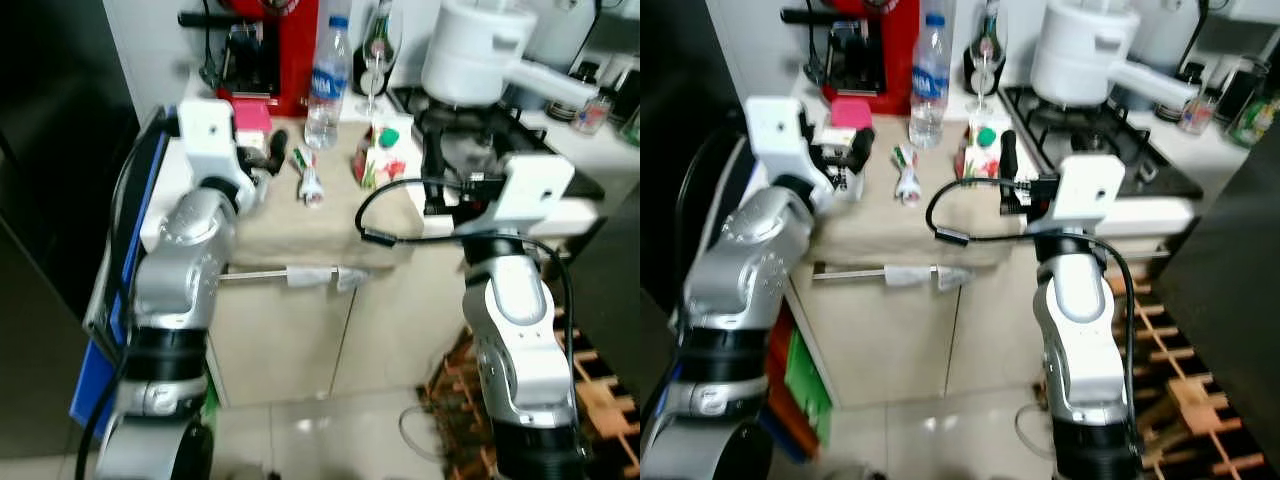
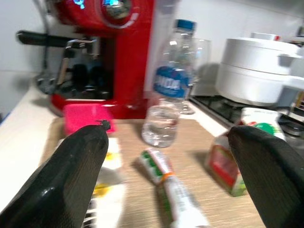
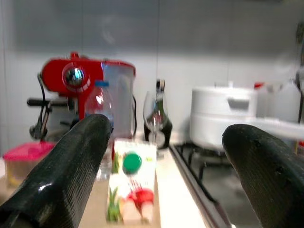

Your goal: Restocking fridge

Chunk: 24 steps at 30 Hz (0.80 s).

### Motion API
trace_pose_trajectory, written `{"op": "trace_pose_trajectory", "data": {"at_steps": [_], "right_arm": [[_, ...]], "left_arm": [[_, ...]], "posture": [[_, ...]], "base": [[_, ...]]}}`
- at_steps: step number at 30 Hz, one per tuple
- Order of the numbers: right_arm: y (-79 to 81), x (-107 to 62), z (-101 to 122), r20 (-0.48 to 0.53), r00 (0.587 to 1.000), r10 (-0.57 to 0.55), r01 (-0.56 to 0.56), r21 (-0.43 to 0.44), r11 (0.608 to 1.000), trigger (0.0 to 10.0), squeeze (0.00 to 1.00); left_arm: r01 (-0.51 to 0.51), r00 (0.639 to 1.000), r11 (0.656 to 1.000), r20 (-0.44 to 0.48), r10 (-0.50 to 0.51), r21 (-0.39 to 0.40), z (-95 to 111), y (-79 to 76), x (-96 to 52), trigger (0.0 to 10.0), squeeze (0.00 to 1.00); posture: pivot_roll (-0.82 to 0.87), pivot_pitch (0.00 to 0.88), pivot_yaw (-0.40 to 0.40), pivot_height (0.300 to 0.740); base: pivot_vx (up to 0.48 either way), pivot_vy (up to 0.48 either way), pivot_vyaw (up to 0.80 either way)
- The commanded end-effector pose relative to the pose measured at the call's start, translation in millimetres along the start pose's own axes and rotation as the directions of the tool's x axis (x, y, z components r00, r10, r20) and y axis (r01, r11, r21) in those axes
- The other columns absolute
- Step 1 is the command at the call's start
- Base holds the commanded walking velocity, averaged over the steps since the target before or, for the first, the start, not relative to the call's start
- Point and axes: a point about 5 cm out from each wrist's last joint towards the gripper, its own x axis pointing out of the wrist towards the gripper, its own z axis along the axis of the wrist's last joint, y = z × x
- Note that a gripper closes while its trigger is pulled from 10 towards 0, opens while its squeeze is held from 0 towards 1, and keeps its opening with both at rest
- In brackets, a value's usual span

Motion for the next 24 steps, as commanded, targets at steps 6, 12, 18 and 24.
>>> {"op": "trace_pose_trajectory", "data": {"at_steps": [6, 12, 18, 24], "right_arm": [[3.3, -8.9, -4.1, -0.071, 0.991, 0.117, -0.114, 0.049, 0.992, 10.0, 0.04], [4.3, -16.7, -8.5, -0.119, 0.978, 0.17, -0.162, 0.072, 0.984, 10.0, 0.04], [7.7, -22.4, -11.2, -0.155, 0.963, 0.221, -0.21, 0.088, 0.974, 10.0, 0.04], [10.5, -29.6, -8.2, -0.172, 0.953, 0.248, -0.234, 0.097, 0.967, 10.0, 0.04]], "left_arm": [[-0.174, 0.985, 0.976, 0.022, 0.173, 0.129, -1.4, 19.8, 15.5, 10.0, 0.0], [-0.24, 0.97, 0.96, 0.073, 0.231, 0.146, 8.2, 28.3, 19.5, 10.0, 0.0], [-0.229, 0.973, 0.966, 0.07, 0.222, 0.121, 5.7, 29.7, 25.7, 10.0, 0.0], [-0.212, 0.977, 0.97, 0.048, 0.208, 0.121, 1.4, 28.1, 33.8, 10.0, 0.0]], "posture": [[-0.11, 0.003, -0.017, 0.74], [-0.13, 0.019, -0.019, 0.74], [-0.13, 0.036, -0.023, 0.74], [-0.17, 0.07, -0.028, 0.74]], "base": [[0.0, 0.0, 0.0], [0.0, 0.0, 0.0], [0.0, 0.0, 0.0], [0.0, 0.0, 0.0]]}}
